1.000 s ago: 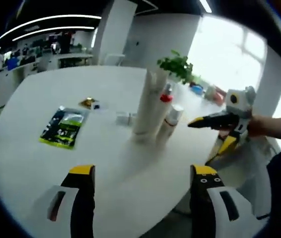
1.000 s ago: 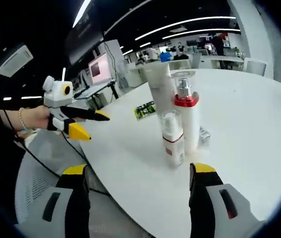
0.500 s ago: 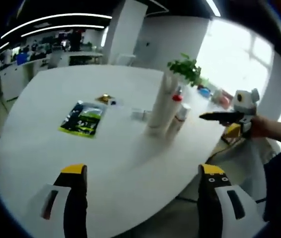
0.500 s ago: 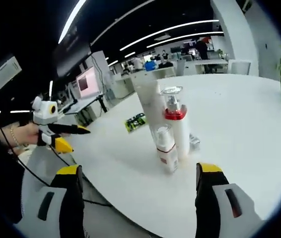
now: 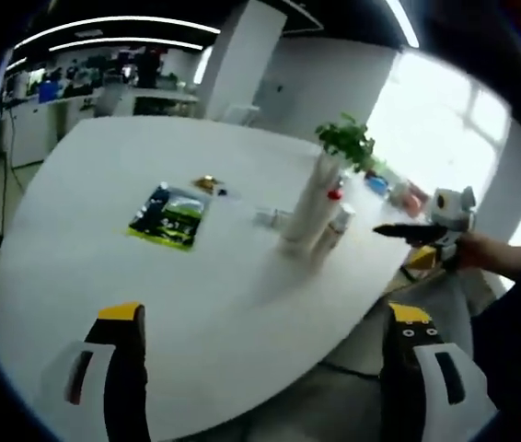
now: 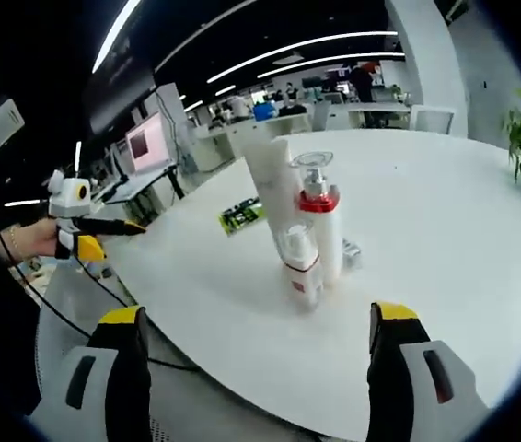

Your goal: Arrange the skincare products in the storage area until every visible bottle or jar stands upright without overlapping.

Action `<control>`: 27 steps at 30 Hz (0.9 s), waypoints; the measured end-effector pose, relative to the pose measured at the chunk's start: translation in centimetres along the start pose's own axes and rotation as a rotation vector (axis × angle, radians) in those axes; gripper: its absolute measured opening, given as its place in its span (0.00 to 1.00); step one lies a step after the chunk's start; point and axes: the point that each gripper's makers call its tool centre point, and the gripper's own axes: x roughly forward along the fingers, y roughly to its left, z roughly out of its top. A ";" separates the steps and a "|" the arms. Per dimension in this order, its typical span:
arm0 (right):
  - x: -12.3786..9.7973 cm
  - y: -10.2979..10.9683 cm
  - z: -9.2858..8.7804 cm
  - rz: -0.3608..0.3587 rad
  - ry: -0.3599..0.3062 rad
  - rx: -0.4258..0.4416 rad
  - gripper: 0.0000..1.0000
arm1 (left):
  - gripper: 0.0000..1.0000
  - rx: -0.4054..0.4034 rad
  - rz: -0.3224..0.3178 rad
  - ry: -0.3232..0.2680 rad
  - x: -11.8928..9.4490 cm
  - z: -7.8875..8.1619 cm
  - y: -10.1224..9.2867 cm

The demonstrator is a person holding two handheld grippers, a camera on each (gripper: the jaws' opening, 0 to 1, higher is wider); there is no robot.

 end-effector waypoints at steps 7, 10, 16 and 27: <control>0.3 -0.3 -0.6 0.010 0.031 -0.061 0.99 | 0.99 0.023 0.003 0.025 0.7 -0.8 0.0; 0.4 -0.2 -1.2 0.013 0.066 -0.080 1.00 | 0.99 -0.001 0.009 0.014 0.8 -0.4 -0.1; 0.4 -1.2 -1.4 0.005 0.068 -0.057 0.99 | 0.99 0.021 0.008 0.028 1.4 -0.6 -0.6; -0.1 -6.4 -1.1 -0.066 0.138 -0.146 0.88 | 0.99 0.008 0.001 0.041 1.7 -0.8 -0.1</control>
